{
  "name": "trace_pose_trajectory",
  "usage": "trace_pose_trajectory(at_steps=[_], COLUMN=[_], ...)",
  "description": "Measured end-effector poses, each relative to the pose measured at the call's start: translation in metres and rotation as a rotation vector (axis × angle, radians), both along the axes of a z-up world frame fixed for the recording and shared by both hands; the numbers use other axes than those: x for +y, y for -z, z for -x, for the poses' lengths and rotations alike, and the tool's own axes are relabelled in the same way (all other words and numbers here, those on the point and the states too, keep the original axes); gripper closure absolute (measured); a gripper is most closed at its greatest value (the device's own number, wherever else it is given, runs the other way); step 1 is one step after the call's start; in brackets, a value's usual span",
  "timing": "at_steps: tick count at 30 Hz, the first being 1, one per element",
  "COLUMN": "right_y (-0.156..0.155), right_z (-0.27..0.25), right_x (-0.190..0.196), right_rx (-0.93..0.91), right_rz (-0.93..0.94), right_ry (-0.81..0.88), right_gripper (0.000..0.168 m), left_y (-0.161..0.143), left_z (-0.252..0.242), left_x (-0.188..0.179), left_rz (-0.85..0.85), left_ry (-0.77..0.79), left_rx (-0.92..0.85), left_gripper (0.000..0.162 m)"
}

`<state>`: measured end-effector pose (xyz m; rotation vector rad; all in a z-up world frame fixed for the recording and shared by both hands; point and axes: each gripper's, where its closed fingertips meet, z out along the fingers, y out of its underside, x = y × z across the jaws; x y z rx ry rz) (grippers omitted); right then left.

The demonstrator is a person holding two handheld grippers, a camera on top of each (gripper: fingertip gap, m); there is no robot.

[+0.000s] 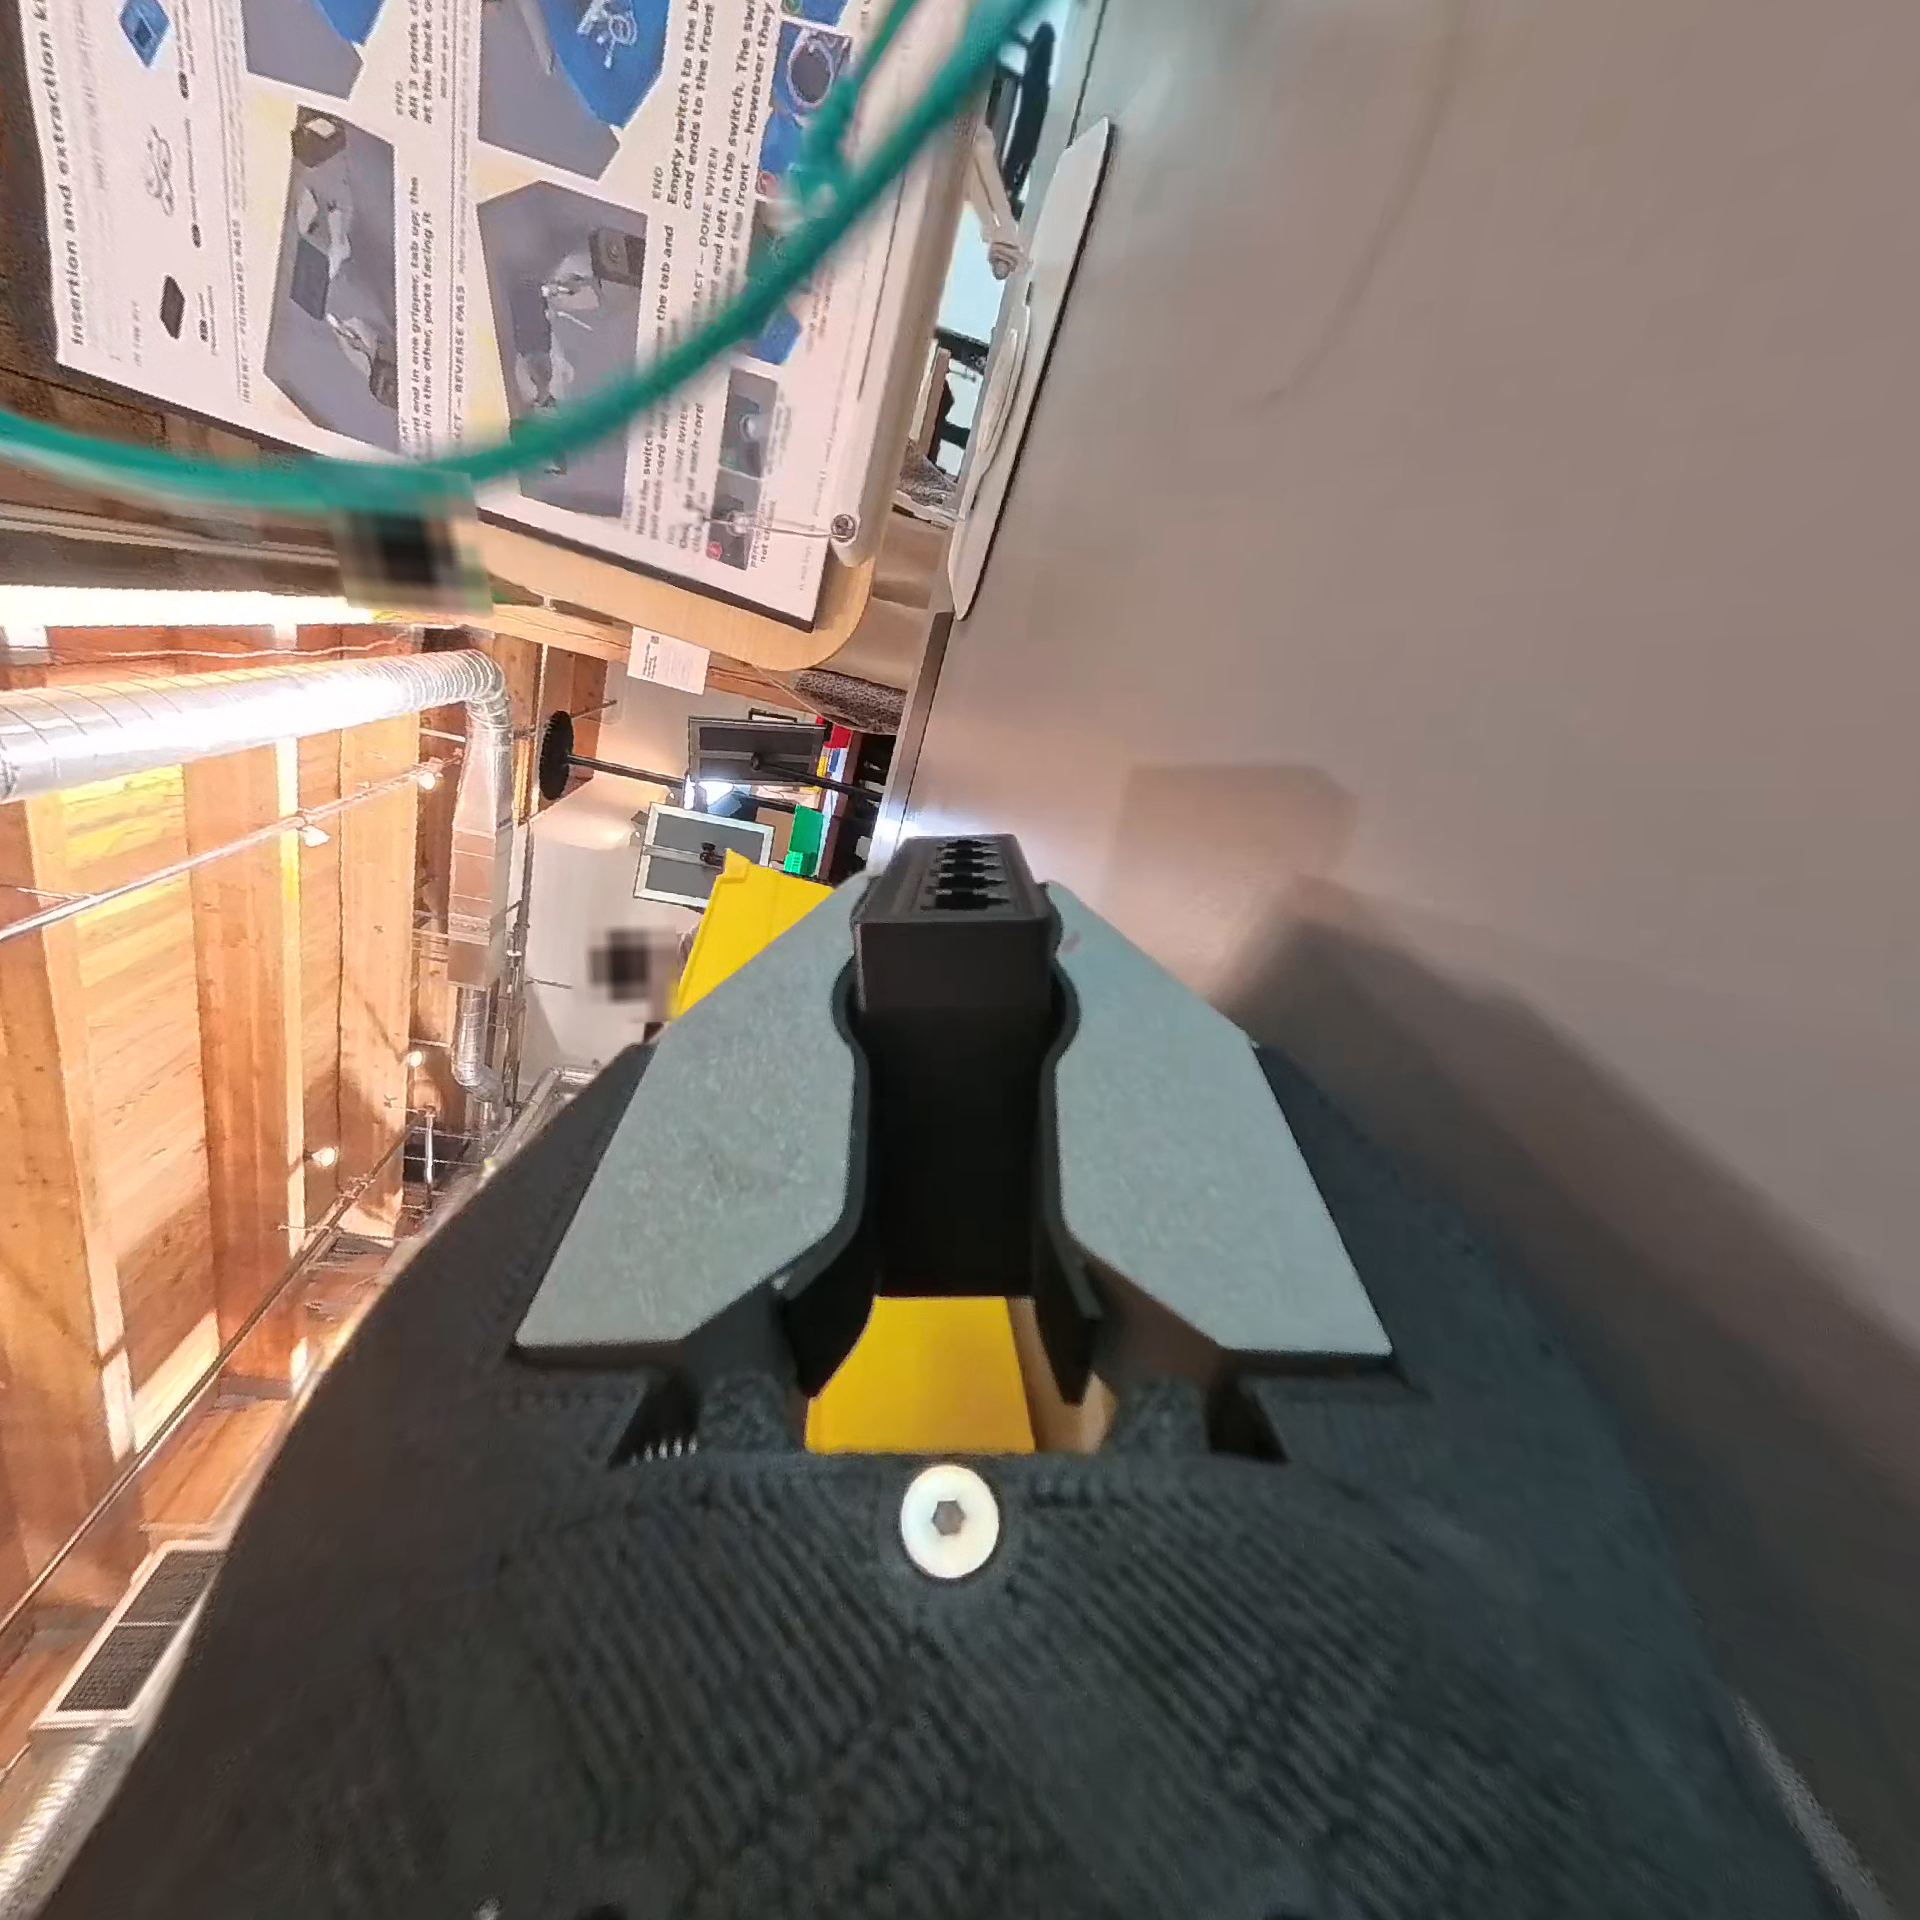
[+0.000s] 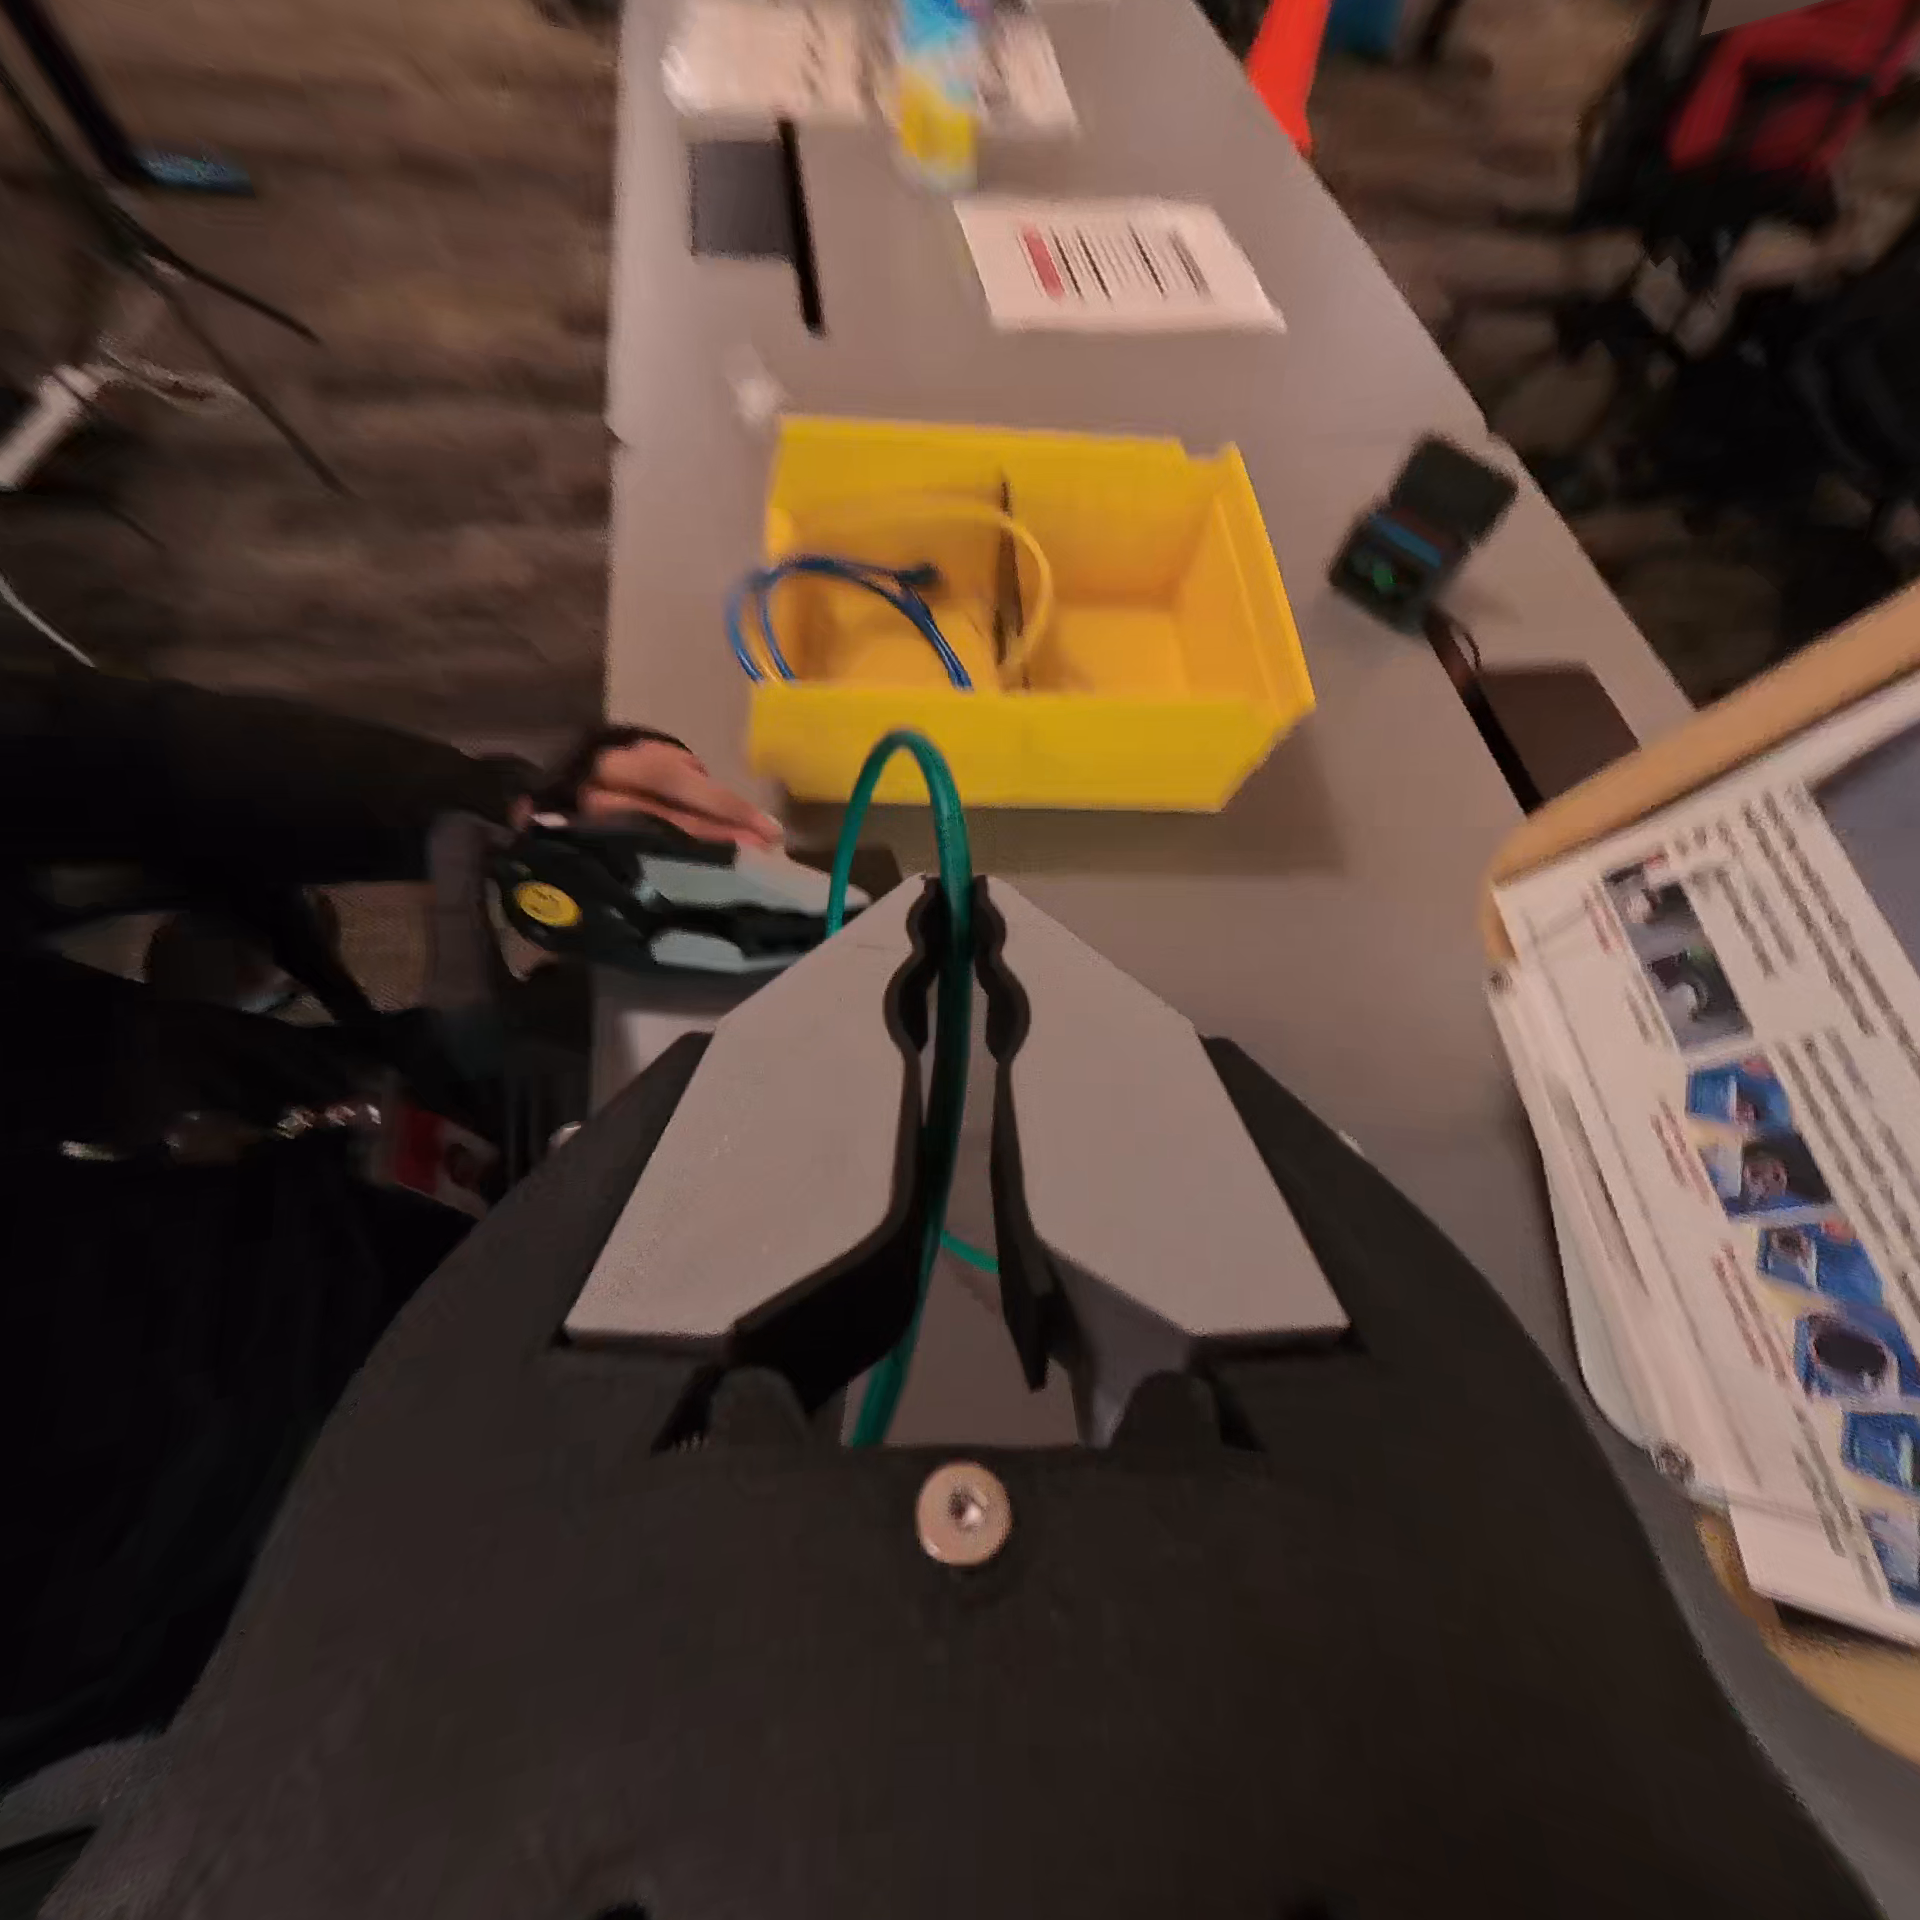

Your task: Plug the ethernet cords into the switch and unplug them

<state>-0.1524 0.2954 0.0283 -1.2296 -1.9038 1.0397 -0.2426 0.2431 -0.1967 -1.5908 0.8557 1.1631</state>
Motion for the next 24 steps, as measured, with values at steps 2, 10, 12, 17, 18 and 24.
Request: trace_pose_trajectory(at_steps=[2,10,12,17,18,24], right_y=[-0.015,0.044,0.081,0.164,0.177,0.235], right_z=[-0.002,-0.002,-0.001,0.003,0.002,-0.018], right_x=[-0.005,0.029,0.044,0.074,0.081,0.137], right_rx=[0.037,-0.149,-0.246,-0.39,-0.416,-0.638], right_rz=[0.0,0.015,0.014,0.035,0.03,-0.195], right_ry=[-0.01,0.097,0.135,0.182,0.196,0.426], right_gripper=[0.166,0.167,0.167,0.166,0.165,0.135], left_y=[0.001,0.002,0.002,0.004,0.004,0.005], left_z=[0.0,0.0,0.0,0.0,0.0,-0.001], left_x=[0.0,0.0,0.001,0.001,0.001,0.001], left_rz=[0.004,0.009,0.011,0.018,0.019,0.026], left_ry=[-0.002,-0.001,-0.002,0.0,0.0,0.001], left_rx=[0.002,0.006,0.007,0.01,0.009,0.008], left_gripper=[0.135,0.135,0.135,0.135,0.135,0.136])
